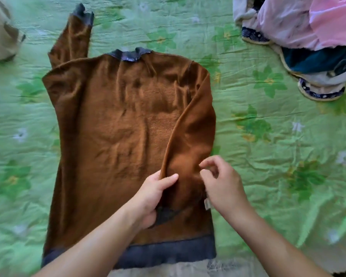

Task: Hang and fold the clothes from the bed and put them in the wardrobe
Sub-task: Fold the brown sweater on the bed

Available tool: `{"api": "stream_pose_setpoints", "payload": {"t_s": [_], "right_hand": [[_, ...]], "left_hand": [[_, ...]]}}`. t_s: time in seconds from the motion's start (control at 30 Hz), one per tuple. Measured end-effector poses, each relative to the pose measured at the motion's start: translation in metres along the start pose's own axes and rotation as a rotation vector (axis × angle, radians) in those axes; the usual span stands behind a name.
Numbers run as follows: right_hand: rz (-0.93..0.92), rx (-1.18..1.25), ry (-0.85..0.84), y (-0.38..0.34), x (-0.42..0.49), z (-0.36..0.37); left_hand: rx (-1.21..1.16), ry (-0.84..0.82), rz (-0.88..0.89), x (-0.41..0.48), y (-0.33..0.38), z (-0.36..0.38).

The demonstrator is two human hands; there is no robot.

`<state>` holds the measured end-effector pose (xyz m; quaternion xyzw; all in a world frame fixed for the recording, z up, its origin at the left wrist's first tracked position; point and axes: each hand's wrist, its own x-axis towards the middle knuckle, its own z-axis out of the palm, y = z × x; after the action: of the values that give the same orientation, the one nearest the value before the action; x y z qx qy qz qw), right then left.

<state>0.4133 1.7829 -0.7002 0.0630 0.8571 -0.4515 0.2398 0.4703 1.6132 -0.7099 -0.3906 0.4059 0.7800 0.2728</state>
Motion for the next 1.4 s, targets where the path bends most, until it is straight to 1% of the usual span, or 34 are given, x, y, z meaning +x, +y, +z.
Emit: {"api": "stream_pose_setpoints", "payload": {"t_s": [0.03,0.07,0.1,0.13,0.17,0.23,0.3,0.37,0.47,0.53,0.57,0.63,0.67,0.7,0.73,0.8,0.87,0.97,1.1,1.3,1.4], "right_hand": [[0.086,0.082,0.051,0.007,-0.003,0.004],[0.244,0.307,-0.009,0.011,-0.007,0.011],[0.405,0.572,-0.155,0.014,-0.012,0.019],[0.507,0.786,-0.270,0.014,-0.018,0.026],[0.519,0.917,-0.335,0.012,-0.024,0.031],[0.405,1.013,-0.409,0.006,-0.031,0.042],[0.313,0.953,-0.430,0.002,-0.037,0.055],[0.303,0.817,-0.398,0.005,-0.044,0.072],[0.366,0.708,-0.336,0.014,-0.056,0.100],[0.460,0.650,-0.346,0.025,-0.060,0.120],[0.512,0.585,-0.360,0.032,-0.060,0.129],[0.565,0.427,-0.380,0.045,-0.056,0.141],[0.563,0.407,-0.365,0.048,-0.051,0.142],[0.552,0.437,-0.324,0.049,-0.043,0.142],[0.532,0.501,-0.270,0.049,-0.034,0.138],[0.470,0.646,-0.178,0.044,-0.012,0.128],[0.439,0.796,-0.101,0.036,0.015,0.115],[0.485,0.955,-0.023,0.018,0.055,0.097],[0.455,1.116,0.002,-0.001,0.104,0.076],[0.424,1.221,-0.007,-0.014,0.167,0.047],[0.474,1.225,0.015,-0.015,0.190,0.039]], "left_hand": [[-0.003,0.004,-0.008,-0.002,0.002,-0.007],[-0.012,0.000,-0.019,-0.004,0.003,-0.014],[-0.021,-0.001,-0.027,-0.006,0.004,-0.020],[-0.023,-0.001,-0.029,-0.009,0.006,-0.026],[-0.022,-0.002,-0.028,-0.013,0.008,-0.031],[-0.018,-0.002,-0.017,-0.022,0.011,-0.042],[0.026,0.014,0.022,-0.030,0.011,-0.055],[0.109,0.026,0.062,-0.035,0.008,-0.072],[0.226,0.033,0.080,-0.035,-0.007,-0.103],[0.331,0.080,0.084,-0.029,-0.024,-0.124],[0.445,0.115,0.092,-0.026,-0.033,-0.133],[0.810,0.172,0.115,-0.017,-0.047,-0.151],[0.984,0.197,0.127,-0.013,-0.049,-0.158],[1.104,0.226,0.151,-0.009,-0.047,-0.162],[1.171,0.255,0.185,-0.006,-0.042,-0.165],[1.235,0.306,0.282,0.002,-0.027,-0.165],[1.181,0.319,0.348,0.016,-0.007,-0.159],[1.055,0.302,0.392,0.046,0.030,-0.142],[0.985,0.278,0.468,0.099,0.084,-0.109],[0.825,0.231,0.520,0.168,0.162,-0.059],[0.741,0.213,0.555,0.196,0.192,-0.038]]}}
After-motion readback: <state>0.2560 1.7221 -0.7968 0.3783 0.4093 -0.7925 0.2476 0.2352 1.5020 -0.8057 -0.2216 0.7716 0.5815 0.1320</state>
